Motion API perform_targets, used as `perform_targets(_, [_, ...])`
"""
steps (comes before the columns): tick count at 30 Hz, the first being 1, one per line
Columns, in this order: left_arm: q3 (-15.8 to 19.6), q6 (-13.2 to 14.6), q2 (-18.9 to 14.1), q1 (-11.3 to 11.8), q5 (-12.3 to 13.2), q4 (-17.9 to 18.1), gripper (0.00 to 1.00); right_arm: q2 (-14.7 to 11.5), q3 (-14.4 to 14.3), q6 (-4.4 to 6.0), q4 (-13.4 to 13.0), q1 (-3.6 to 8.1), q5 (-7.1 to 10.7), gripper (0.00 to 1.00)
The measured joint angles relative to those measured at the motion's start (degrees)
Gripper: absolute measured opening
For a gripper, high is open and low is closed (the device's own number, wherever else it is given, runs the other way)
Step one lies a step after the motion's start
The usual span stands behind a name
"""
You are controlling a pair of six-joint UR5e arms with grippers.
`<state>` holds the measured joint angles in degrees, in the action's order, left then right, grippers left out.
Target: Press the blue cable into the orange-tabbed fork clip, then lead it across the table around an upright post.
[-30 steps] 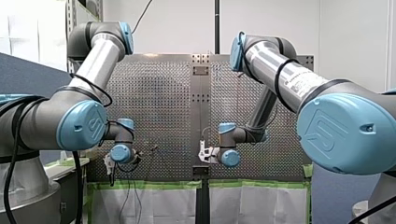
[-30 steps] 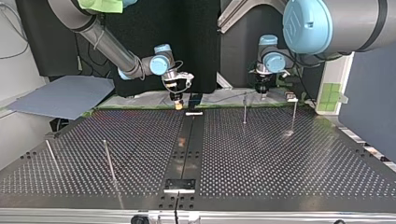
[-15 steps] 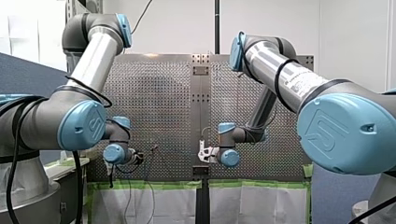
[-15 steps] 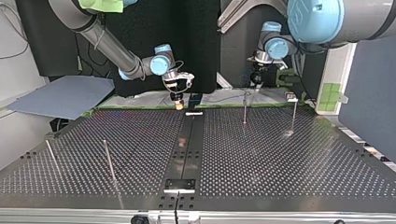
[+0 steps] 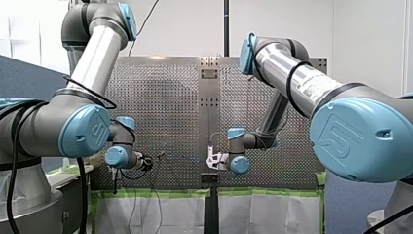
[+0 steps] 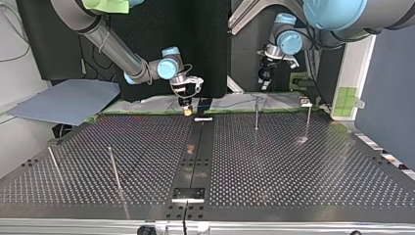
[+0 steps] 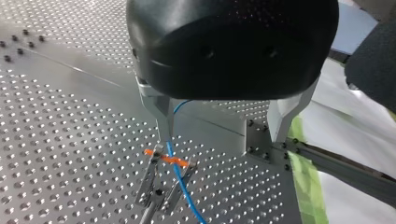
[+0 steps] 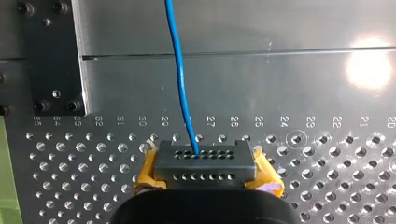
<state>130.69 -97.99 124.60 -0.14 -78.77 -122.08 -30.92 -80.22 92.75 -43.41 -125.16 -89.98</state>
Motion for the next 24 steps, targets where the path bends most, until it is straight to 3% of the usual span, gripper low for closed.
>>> perform_targets(12, [-0.1, 5.2, 0.0, -1.8, -0.1, 0.8, 1.0, 0.1, 0.0, 0.0, 0.0, 0.47, -0.54, 0.0])
perform_targets(24, [-0.9, 5.9, 0.0, -3.9, -0.5, 4.3, 1.0, 0.1, 0.0, 0.02, -0.2, 0.48, -0.57, 0.0])
